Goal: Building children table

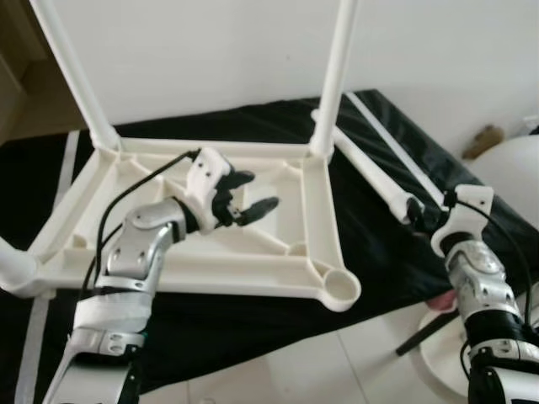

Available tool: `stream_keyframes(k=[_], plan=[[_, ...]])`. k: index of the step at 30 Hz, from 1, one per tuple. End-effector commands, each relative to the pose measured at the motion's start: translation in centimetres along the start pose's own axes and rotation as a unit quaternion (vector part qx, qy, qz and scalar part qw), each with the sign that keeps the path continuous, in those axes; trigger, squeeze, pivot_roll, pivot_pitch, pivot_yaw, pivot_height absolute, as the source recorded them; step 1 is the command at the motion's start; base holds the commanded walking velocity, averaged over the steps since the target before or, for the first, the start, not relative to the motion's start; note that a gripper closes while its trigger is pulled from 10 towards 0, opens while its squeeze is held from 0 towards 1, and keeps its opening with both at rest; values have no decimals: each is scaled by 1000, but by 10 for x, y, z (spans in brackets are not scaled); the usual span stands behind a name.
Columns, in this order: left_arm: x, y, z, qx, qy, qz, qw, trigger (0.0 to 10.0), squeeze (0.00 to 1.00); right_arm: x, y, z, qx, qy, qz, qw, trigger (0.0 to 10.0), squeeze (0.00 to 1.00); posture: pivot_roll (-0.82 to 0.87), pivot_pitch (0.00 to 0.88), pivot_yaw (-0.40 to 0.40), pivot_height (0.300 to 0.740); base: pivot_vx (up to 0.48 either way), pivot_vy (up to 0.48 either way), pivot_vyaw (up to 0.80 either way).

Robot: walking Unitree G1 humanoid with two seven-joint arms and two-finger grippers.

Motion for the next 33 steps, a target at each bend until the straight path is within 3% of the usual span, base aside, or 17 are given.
stream_keyframes(k=[1, 14, 20, 33], plan=[[13, 0, 0, 3, -4, 52, 999, 10000, 0, 2, 2, -7, 14, 2, 12, 1000, 10000, 0, -73, 29, 26, 740, 0, 0, 0], [13, -5, 3, -1, -5, 45, 999, 10000, 0, -1, -10, -3, 38, 4, 46, 998, 10000, 0, -62, 36, 24, 740, 0, 0, 0], [16, -6, 8, -5, -8, 43, 999, 10000, 0, 6, -15, -11, 64, 14, 79, 995, 10000, 0, -65, 44, 35, 740, 0, 0, 0], [9, -11, 16, -6, -20, 21, 1000, 10000, 0, 21, -25, 2, 57, 29, 111, 992, 10000, 0, -47, 123, 31, 740, 0, 0, 0]])
Point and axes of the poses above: a point about 5 cm out from each wrist's last joint towards the gripper, its own y axis pointing back from the gripper into the wrist, its own z axis along the axis of the wrist's last joint, x = y × z, the point moved 6 cm from there along -y, pointing out of the wrist towards the gripper, and after that the axes turned 1 degree about y, right-handed, at the moved point
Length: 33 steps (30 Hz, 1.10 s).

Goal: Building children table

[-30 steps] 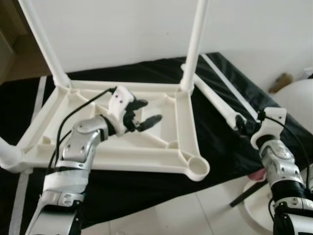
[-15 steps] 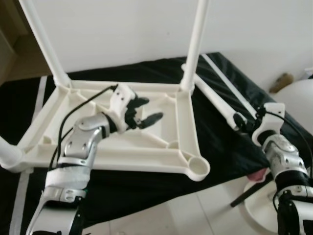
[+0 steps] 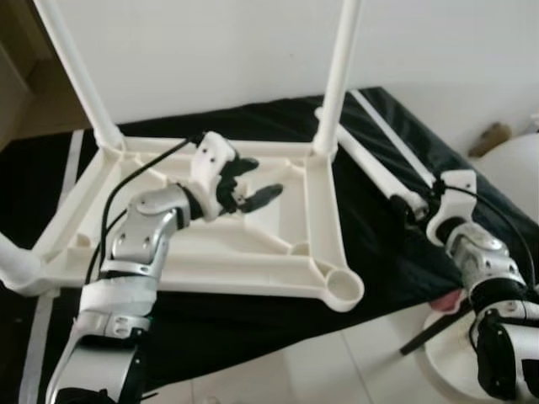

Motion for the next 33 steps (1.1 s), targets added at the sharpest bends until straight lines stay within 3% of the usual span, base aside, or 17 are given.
stream_keyframes(k=[1, 13, 14, 15, 16, 26, 32, 33], plan=[[3, -1, 0, 2, -4, 23, 1000, 10000, 0, 2, 0, -4, 11, 5, 6, 1000, 10000, 0, -47, 123, 31, 740, 0, 0, 0], [-3, 2, -4, 13, -1, 15, 1000, 10000, 0, 2, -3, -7, 25, 6, 19, 999, 10000, 0, -24, 183, 24, 740, 0, 0, 0], [-3, 2, -4, 13, 0, 15, 1000, 10000, 0, 2, -3, -8, 28, 5, 18, 999, 6000, 0, -24, 186, 25, 740, 0, 0, 0], [-3, 2, -4, 14, 0, 15, 1000, 10000, 0, 3, -3, -8, 29, 4, 19, 999, 3961, 0, -25, 186, 24, 740, 0, 0, 0], [-3, 1, -4, 14, 1, 15, 1000, 10000, 0, 4, -4, -8, 29, 3, 22, 999, 0, 0, -25, 185, 23, 740, 0, 0, 0], [-4, -2, 0, 6, 4, 20, 1000, 10000, 0, 13, -1, -6, 4, -8, 37, 999, 0, 0, -33, 171, 5, 740, 0, 0, 0], [-3, -2, 0, 3, 6, 24, 1000, 10000, 0, 24, 15, -7, -30, -25, 31, 999, 0, 0, -46, 167, 2, 740, 0, 0, 0], [-4, -4, 0, 2, 8, 22, 1000, 10000, 0, 31, 26, -4, -47, -43, 3, 998, 2706, 0, -53, 165, 4, 740, 0, 0, 0]])
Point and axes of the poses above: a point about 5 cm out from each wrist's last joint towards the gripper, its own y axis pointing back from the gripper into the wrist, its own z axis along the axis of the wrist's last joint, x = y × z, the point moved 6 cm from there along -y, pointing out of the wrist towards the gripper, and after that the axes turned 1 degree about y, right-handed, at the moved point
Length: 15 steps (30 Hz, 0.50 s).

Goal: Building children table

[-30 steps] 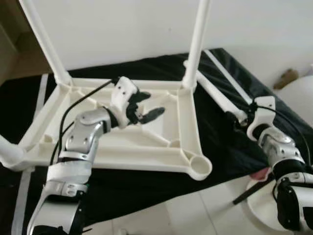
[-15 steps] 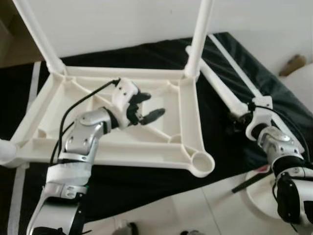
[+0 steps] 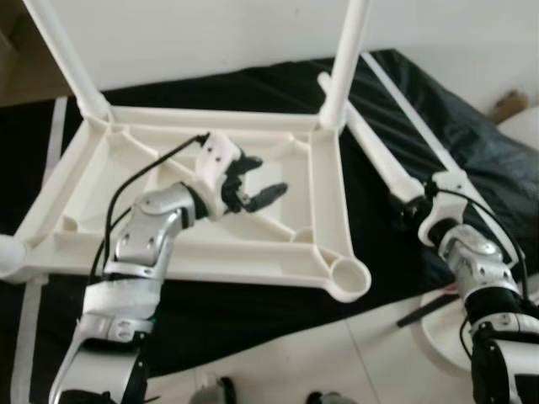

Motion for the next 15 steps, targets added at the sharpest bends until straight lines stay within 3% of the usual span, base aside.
stream_keyframes(k=[1, 2, 3, 4, 5, 8, 10, 15], plan=[[5, -1, -5, 5, 8, 32, 999, 10000, 0, 6, 10, 1, -13, -24, -29, 999, 2706, 0, -53, 165, 4, 740, 0, 0, 0], [5, -2, -5, 5, 8, 32, 999, 10000, 0, 8, 15, 2, -18, -29, -44, 998, 2706, 0, -53, 165, 4, 740, 0, 0, 0], [4, -2, -4, 4, 8, 30, 1000, 10000, 0, 11, 19, 4, -23, -39, -64, 997, 8353, 0, -56, 165, 3, 740, 0, 0, 0], [4, -2, -4, 4, 8, 30, 1000, 10000, 0, 11, 19, 4, -23, -39, -64, 997, 8353, 0, -56, 165, 3, 740, 0, 0, 0], [4, -3, -3, 3, 7, 28, 1000, 10000, 0, 15, 25, 5, -26, -59, -88, 994, 10000, 0, -57, 161, 3, 740, 0, 0, 0], [4, -3, -3, 3, 7, 28, 1000, 10000, 0, 22, 31, 5, -24, -76, -104, 991, 10000, 0, -57, 159, 1, 740, 0, 0, 0], [4, -3, -3, 2, 6, 28, 1000, 10000, 0, 33, 41, 0, -16, -109, -126, 986, 10000, 0, -59, 155, 1, 740, 0, 0, 0], [5, -4, -2, 1, 5, 29, 1000, 10000, 0, 44, 55, -3, -4, -112, -147, 983, 10000, 0, -62, 138, 2, 740, 0, 0, 0]])
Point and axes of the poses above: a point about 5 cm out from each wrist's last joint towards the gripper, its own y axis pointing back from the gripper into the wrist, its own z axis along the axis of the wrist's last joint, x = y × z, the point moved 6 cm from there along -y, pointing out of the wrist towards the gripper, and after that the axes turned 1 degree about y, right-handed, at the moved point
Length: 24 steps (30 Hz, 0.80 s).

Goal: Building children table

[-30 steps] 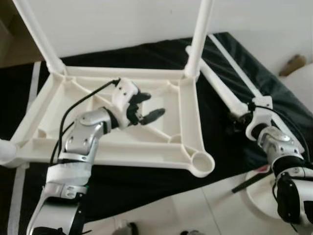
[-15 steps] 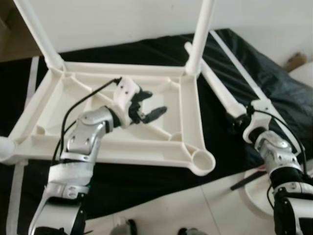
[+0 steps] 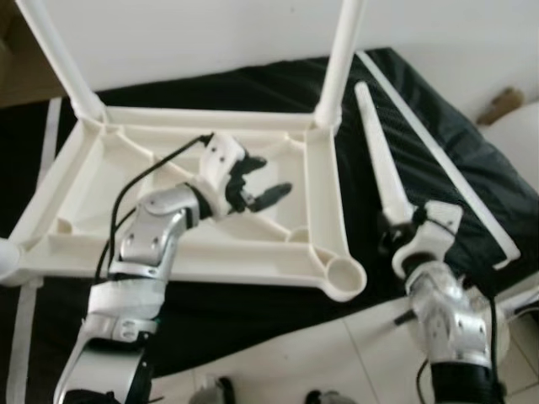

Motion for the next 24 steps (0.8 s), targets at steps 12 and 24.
stream_keyframes(k=[12, 24], plan=[[6, -1, 1, 2, -5, 15, 1000, 10000, 0, 4, 37, -7, 25, 25, -28, 999, 10000, 0, -62, 115, 7, 740, 0, 0, 0], [6, -1, 3, -2, -10, 13, 1000, 10000, 0, 11, 49, 1, 15, 32, -19, 999, 10000, 1000, -65, 92, 11, 740, 0, 0, 0]])
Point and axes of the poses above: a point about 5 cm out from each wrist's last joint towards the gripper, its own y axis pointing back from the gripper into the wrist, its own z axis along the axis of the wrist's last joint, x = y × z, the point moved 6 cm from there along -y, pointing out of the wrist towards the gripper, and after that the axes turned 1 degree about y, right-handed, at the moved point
